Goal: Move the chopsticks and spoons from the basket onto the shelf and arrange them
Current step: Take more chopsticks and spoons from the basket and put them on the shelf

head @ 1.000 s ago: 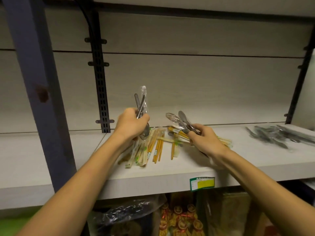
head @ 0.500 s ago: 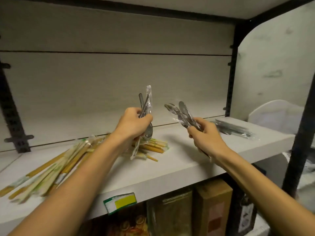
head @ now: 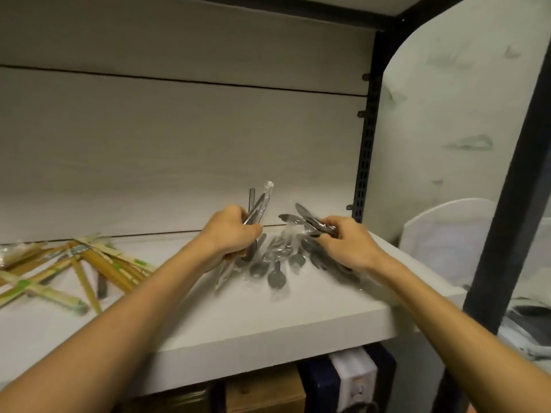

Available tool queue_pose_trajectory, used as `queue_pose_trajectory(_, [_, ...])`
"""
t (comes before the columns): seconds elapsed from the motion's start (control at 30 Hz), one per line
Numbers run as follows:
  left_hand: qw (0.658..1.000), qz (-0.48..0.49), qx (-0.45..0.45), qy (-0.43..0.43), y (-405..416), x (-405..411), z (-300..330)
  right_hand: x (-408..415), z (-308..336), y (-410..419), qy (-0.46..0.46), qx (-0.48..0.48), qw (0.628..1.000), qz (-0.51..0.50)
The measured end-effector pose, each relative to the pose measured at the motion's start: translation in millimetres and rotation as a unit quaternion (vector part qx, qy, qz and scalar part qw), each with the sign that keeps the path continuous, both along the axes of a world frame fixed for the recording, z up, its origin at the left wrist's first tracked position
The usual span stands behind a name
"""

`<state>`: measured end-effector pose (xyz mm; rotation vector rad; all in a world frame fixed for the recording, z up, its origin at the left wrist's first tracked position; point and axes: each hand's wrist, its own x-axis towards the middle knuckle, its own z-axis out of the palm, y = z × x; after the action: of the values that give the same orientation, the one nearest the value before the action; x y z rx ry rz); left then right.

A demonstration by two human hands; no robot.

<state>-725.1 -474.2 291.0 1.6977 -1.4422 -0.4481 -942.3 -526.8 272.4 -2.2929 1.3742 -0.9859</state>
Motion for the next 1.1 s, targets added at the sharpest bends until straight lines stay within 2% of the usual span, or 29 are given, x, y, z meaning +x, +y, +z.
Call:
queue_pose_trajectory(0.1, [0.999, 0.028, 0.008, -0.043, -15.9, -14.0, -6.7, -6.0, 2.6, -19.4, 0.065, -0.008, 0.998, 0.013])
queue_pose_trajectory(0.23, [0.990, 0.070, 0.023, -0.117, -26.7, -21.2, -11.9, -12.4, 3.5, -31.2, 0.097, -0.020, 0.994, 0.049])
queue_pose_trajectory(0.63, [0.983, 0.104, 0.021, -0.148, -19.8, -19.3, -16.0, -33.3, 1.2, -33.6, 0.111, -0.022, 0.980, 0.163])
queue_pose_trajectory(0.73, [0.981, 0.097, 0.036, -0.163, -18.5, -17.5, -17.6, -41.0, 2.2, -32.2, 0.105, -0.044, 0.980, 0.163])
queue_pose_trajectory(0.93, [0.981, 0.060, 0.017, -0.183, -7.5, -13.3, -20.9, -41.4, 4.1, -33.0, -0.002, -0.074, 0.990, 0.116])
queue_pose_trajectory(1.0, [0.978, 0.055, 0.006, -0.200, 0.0, -9.6, -21.0, -36.1, 5.4, -29.5, 0.007, -0.096, 0.990, 0.107])
queue_pose_trajectory(1.1, [0.965, 0.059, 0.009, -0.254, 14.6, -2.1, -19.9, -23.3, 7.7, -17.6, 0.071, -0.146, 0.982, 0.094])
